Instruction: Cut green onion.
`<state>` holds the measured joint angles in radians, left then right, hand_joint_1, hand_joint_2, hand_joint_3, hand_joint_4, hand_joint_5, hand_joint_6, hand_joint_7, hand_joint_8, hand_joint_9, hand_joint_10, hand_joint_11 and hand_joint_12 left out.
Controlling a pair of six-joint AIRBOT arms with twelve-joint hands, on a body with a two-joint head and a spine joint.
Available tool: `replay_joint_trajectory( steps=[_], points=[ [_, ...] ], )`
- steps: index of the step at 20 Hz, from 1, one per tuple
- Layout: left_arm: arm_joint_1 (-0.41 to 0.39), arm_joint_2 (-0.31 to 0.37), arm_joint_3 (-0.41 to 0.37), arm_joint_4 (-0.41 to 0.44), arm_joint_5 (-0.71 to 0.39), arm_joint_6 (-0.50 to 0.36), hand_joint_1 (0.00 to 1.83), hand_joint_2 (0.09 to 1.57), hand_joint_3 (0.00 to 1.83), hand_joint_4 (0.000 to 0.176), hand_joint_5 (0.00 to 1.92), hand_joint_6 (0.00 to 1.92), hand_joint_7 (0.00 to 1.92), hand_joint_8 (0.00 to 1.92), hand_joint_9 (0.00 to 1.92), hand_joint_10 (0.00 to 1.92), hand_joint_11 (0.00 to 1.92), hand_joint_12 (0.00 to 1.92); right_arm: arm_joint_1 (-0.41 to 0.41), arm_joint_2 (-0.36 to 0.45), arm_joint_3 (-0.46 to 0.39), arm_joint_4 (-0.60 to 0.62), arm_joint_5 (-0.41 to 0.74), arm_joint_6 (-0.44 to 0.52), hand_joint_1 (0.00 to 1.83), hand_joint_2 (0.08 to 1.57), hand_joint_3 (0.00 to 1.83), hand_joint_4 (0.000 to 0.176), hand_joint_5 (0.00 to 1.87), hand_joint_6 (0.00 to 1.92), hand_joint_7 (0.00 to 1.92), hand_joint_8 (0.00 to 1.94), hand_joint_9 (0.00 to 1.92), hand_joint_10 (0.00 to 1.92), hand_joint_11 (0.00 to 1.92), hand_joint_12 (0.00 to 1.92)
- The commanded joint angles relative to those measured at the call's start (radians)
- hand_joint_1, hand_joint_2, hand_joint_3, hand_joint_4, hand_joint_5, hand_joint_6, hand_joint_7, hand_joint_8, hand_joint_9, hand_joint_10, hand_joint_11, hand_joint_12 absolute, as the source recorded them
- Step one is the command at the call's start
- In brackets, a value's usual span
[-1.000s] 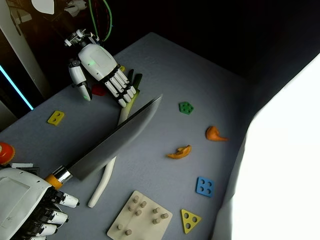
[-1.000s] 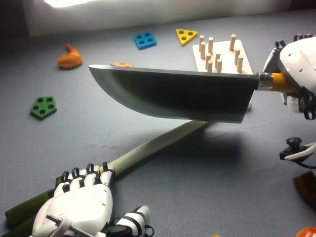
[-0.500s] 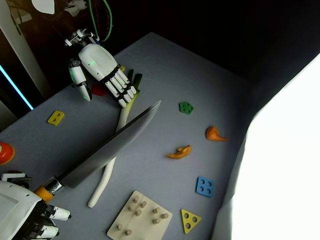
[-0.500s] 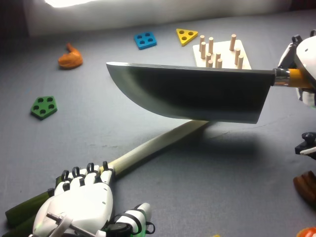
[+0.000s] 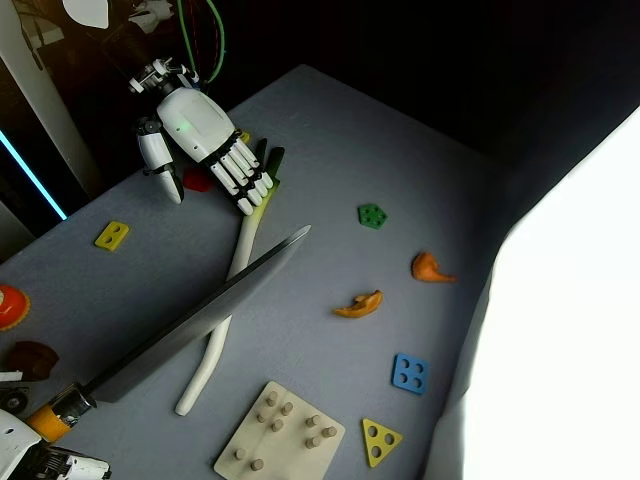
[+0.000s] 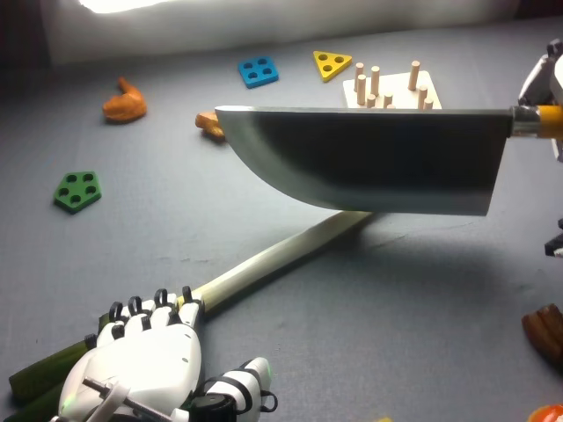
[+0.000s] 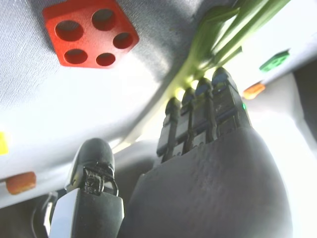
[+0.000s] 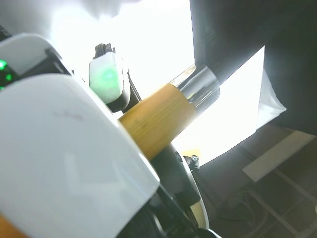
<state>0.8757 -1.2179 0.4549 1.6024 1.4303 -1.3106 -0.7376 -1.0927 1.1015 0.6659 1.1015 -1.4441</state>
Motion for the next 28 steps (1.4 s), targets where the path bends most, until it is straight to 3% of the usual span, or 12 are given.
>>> replay_joint_trajectory(
  steps=[1, 7, 11, 14, 16, 20, 22, 25, 28],
  points=[
    [-0.004, -0.004, 0.005, 0.055, 0.030, -0.001, 0.10, 1.36, 0.01, 0.000, 0.08, 0.00, 0.03, 0.00, 0.00, 0.00, 0.00, 0.00, 0.020, 0.009, 0.005, -0.038, 0.133, 0.003, 1.62, 0.73, 0.89, 0.176, 1.43, 1.92, 1.56, 1.94, 1.63, 1.92, 1.71, 1.92],
    [-0.008, -0.003, 0.006, 0.053, 0.030, -0.001, 0.11, 1.35, 0.00, 0.011, 0.06, 0.00, 0.01, 0.00, 0.00, 0.00, 0.00, 0.00, 0.092, 0.007, 0.033, -0.038, 0.130, 0.065, 1.62, 0.72, 0.88, 0.176, 1.43, 1.92, 1.56, 1.94, 1.63, 1.92, 1.71, 1.92],
    [-0.008, -0.002, 0.006, 0.054, 0.028, -0.001, 0.10, 1.36, 0.00, 0.008, 0.10, 0.01, 0.02, 0.00, 0.00, 0.00, 0.00, 0.00, 0.139, -0.007, 0.103, -0.136, 0.111, 0.165, 1.63, 0.70, 0.94, 0.176, 1.45, 1.92, 1.58, 1.94, 1.65, 1.92, 1.73, 1.92],
    [-0.009, -0.002, 0.008, 0.058, 0.028, -0.001, 0.10, 1.36, 0.00, 0.000, 0.10, 0.01, 0.03, 0.01, 0.00, 0.00, 0.00, 0.00, 0.176, -0.035, 0.208, -0.228, 0.031, 0.235, 1.62, 0.71, 0.95, 0.176, 1.45, 1.92, 1.59, 1.94, 1.66, 1.92, 1.74, 1.92],
    [-0.014, 0.001, 0.008, 0.064, 0.025, -0.001, 0.08, 1.37, 0.00, 0.007, 0.07, 0.00, 0.02, 0.00, 0.00, 0.00, 0.00, 0.00, 0.187, -0.051, 0.274, -0.298, 0.024, 0.300, 1.62, 0.73, 0.92, 0.176, 1.46, 1.92, 1.58, 1.94, 1.64, 1.92, 1.73, 1.92],
    [-0.029, 0.019, 0.009, 0.076, 0.012, 0.002, 0.11, 1.37, 0.00, 0.002, 0.04, 0.00, 0.00, 0.00, 0.00, 0.00, 0.00, 0.00, 0.209, -0.074, 0.392, -0.381, -0.014, 0.421, 1.60, 0.78, 0.83, 0.176, 1.38, 1.92, 1.54, 1.94, 1.61, 1.92, 1.70, 1.92],
    [-0.039, 0.032, 0.009, 0.077, 0.005, 0.013, 0.14, 1.36, 0.00, 0.000, 0.04, 0.00, 0.00, 0.00, 0.00, 0.00, 0.00, 0.00, 0.215, -0.088, 0.438, -0.400, -0.013, 0.454, 1.60, 0.76, 0.85, 0.176, 1.42, 1.92, 1.57, 1.94, 1.63, 1.92, 1.72, 1.92],
    [-0.061, 0.058, 0.011, 0.085, -0.017, 0.037, 0.13, 1.37, 0.00, 0.014, 0.02, 0.00, 0.00, 0.00, 0.00, 0.00, 0.00, 0.00, 0.221, -0.120, 0.511, -0.405, -0.005, 0.479, 1.61, 0.75, 0.85, 0.176, 1.39, 1.92, 1.56, 1.94, 1.63, 1.92, 1.72, 1.92],
    [-0.082, 0.090, 0.011, 0.098, -0.046, 0.060, 0.12, 1.37, 0.00, 0.011, 0.02, 0.00, 0.00, 0.00, 0.00, 0.00, 0.00, 0.00, 0.219, -0.154, 0.589, -0.405, 0.017, 0.542, 1.60, 0.75, 0.85, 0.176, 1.38, 1.92, 1.56, 1.94, 1.62, 1.92, 1.71, 1.92]
  ],
)
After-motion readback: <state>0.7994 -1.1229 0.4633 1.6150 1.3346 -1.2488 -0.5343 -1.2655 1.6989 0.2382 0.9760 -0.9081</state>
